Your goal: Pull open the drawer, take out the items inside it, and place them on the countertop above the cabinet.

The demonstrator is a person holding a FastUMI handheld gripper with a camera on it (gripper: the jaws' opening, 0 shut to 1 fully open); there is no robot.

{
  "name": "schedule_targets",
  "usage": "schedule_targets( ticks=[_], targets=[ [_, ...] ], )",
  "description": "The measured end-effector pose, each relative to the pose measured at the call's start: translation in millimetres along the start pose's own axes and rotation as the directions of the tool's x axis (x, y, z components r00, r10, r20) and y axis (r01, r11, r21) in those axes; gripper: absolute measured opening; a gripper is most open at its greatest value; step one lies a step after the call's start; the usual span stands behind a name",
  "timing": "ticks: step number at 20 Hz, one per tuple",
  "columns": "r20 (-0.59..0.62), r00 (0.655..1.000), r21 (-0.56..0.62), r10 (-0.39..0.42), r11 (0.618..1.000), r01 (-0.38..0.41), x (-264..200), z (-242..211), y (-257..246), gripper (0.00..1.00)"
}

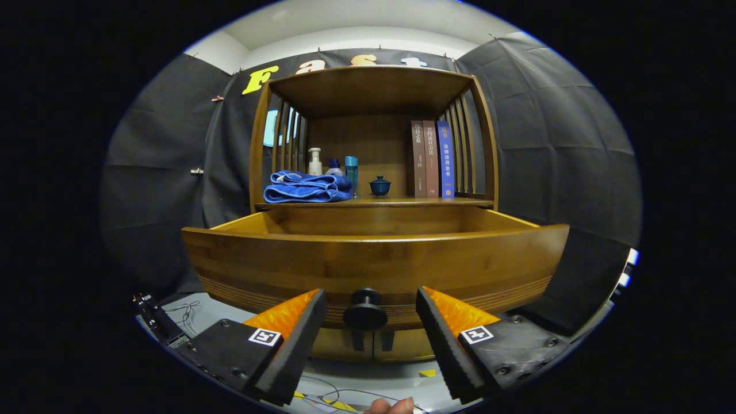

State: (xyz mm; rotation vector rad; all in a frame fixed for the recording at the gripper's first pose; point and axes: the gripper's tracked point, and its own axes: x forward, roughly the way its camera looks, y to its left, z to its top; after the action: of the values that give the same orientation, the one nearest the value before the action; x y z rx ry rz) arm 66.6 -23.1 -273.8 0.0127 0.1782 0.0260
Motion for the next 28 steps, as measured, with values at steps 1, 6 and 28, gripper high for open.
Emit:
schedule_targets(
  ticks=[1, 6, 28],
  targets=[
    [0.003, 1.0, -0.003, 0.001, 1.0, -0.001, -4.8, 10.0, -2.4, 0.97],
    [0.006, 1.0, 0.001, 0.026, 1.0, -0.026, -9.9, 77.4, -7.9, 0.97],
    [-0.79, 0.613, 0.043, 0.032, 0.999, 0.002, 199.2, 1.9, -25.5, 1.0]
  ],
)
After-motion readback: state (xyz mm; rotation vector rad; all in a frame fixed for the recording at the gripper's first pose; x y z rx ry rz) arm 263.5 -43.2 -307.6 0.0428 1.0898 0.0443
